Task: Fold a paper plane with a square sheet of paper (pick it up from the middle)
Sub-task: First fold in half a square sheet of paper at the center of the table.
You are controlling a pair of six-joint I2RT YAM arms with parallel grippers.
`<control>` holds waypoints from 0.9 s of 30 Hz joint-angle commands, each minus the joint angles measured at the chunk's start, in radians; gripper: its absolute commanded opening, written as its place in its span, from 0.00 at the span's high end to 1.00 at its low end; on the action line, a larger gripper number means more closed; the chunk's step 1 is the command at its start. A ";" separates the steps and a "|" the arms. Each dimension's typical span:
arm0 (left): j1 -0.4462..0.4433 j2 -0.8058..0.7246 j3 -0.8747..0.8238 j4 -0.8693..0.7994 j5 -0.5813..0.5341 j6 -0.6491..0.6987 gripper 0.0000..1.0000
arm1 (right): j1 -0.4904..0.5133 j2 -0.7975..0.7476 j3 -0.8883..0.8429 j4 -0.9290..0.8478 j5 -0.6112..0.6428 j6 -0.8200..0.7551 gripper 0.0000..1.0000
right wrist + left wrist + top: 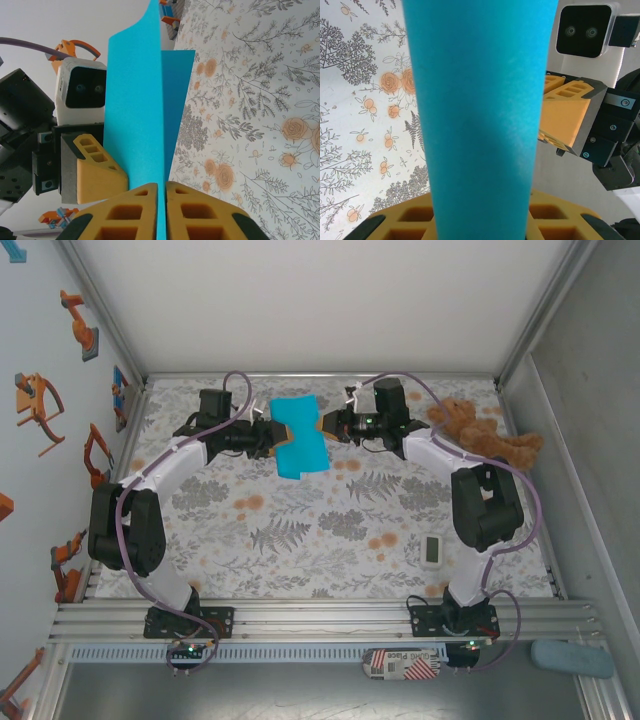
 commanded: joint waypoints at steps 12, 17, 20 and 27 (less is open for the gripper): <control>0.045 -0.079 -0.045 -0.050 -0.185 0.031 0.27 | -0.061 -0.171 -0.032 -0.145 0.149 -0.090 1.00; 0.053 -0.131 -0.054 -0.121 -0.331 0.069 0.09 | -0.119 -0.255 -0.036 -0.300 0.213 -0.172 1.00; 0.054 -0.148 -0.068 -0.120 -0.377 0.076 0.03 | -0.131 -0.298 0.002 -0.453 0.284 -0.256 1.00; 0.055 -0.163 -0.114 -0.040 -0.369 0.041 0.04 | -0.097 -0.275 0.067 -0.528 0.283 -0.249 1.00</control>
